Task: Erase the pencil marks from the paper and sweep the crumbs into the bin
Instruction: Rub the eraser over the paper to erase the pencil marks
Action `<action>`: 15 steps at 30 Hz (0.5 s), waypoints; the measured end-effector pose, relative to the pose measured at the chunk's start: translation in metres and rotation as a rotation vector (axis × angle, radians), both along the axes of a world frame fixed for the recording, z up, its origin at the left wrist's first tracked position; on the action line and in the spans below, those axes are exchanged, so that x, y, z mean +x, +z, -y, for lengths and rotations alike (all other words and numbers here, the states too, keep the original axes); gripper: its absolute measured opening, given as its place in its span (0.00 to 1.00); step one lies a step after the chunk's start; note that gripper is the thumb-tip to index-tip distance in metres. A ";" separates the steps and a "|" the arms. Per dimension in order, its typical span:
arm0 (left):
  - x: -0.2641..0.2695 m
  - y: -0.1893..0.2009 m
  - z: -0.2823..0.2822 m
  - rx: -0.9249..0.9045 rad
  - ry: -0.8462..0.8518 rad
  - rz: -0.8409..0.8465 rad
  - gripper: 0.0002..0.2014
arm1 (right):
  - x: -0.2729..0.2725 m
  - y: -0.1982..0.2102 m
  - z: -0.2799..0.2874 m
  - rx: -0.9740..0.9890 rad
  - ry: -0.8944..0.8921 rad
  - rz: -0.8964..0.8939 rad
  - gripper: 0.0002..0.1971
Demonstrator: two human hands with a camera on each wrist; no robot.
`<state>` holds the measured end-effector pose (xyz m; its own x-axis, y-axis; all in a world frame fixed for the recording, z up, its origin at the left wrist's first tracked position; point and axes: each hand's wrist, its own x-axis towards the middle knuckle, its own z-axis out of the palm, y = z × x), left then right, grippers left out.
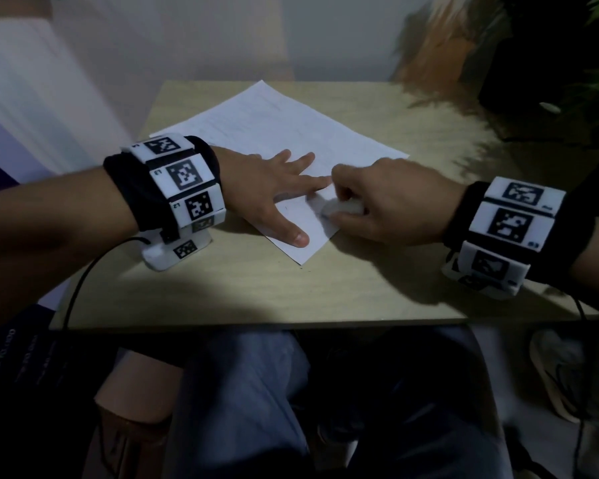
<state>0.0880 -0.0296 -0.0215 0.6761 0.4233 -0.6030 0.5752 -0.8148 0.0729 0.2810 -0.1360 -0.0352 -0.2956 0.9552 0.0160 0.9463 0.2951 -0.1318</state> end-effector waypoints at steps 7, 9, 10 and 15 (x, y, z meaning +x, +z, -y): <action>0.000 -0.001 -0.002 0.016 -0.005 -0.010 0.56 | 0.005 0.002 -0.012 0.036 -0.099 0.077 0.15; 0.000 -0.003 -0.003 0.000 -0.010 0.015 0.55 | -0.004 0.001 -0.005 0.047 -0.012 0.064 0.14; 0.000 -0.003 -0.003 -0.012 -0.006 0.030 0.54 | -0.009 0.003 0.001 -0.005 0.055 -0.005 0.13; 0.001 0.000 0.001 0.012 -0.003 0.002 0.55 | 0.003 0.007 -0.008 -0.130 -0.018 -0.094 0.14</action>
